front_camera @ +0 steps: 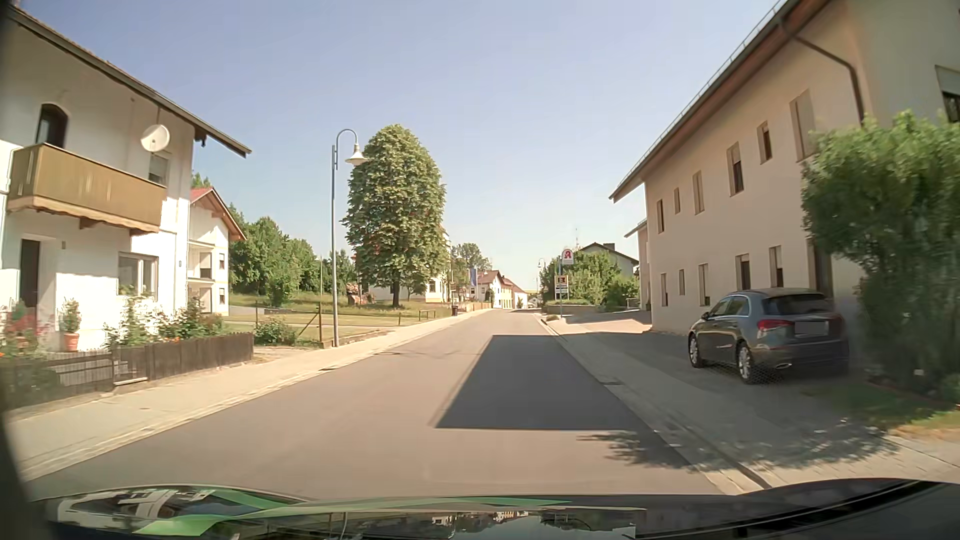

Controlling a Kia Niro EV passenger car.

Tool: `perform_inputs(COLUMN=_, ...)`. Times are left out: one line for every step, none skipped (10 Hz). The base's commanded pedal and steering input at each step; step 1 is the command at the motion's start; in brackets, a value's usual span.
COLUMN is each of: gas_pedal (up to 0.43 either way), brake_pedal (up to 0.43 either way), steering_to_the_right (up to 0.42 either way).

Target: Follow the waypoints while adhering to traffic rules and regulations

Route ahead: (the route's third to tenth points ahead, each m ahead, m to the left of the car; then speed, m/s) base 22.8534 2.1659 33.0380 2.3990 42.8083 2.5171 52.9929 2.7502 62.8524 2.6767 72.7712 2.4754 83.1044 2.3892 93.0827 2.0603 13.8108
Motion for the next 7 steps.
perform_inputs(gas_pedal=0.169, brake_pedal=0.0, steering_to_the_right=-0.002)
perform_inputs(gas_pedal=0.169, brake_pedal=0.0, steering_to_the_right=-0.005)
perform_inputs(gas_pedal=0.169, brake_pedal=0.0, steering_to_the_right=-0.007)
perform_inputs(gas_pedal=0.169, brake_pedal=0.0, steering_to_the_right=-0.006)
perform_inputs(gas_pedal=0.169, brake_pedal=0.0, steering_to_the_right=-0.003)
perform_inputs(gas_pedal=0.169, brake_pedal=0.0, steering_to_the_right=-0.001)
perform_inputs(gas_pedal=0.169, brake_pedal=0.0, steering_to_the_right=0.0)
